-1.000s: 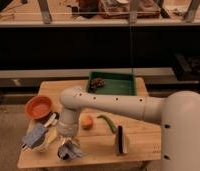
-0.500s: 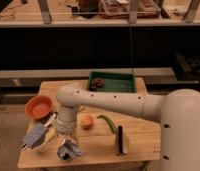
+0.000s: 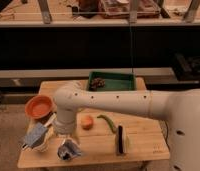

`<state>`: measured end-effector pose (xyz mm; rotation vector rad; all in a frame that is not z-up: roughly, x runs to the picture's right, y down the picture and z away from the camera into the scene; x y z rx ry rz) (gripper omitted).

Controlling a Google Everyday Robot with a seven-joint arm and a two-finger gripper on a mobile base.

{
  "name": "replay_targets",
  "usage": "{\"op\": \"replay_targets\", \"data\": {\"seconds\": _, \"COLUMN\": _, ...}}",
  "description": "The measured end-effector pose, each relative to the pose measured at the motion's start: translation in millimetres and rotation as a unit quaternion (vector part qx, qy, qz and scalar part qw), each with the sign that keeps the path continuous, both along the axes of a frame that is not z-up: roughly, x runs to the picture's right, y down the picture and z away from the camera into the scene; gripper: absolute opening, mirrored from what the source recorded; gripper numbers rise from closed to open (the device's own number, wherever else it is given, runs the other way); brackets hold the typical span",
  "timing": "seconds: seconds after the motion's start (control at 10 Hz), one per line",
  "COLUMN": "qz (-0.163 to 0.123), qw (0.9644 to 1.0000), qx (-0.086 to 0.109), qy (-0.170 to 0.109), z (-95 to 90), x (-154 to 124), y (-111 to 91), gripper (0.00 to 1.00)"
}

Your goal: Place towel in metal cup

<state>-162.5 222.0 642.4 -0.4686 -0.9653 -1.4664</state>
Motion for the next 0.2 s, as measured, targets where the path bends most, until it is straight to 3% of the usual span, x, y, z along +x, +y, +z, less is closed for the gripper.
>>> {"op": "replay_targets", "data": {"seconds": 0.2, "qz": 0.021, "qw": 0.9971, "qx": 0.073, "qy": 0.007, "z": 2.6, "x": 3.9, "y": -17.3, "gripper": 0.80}}
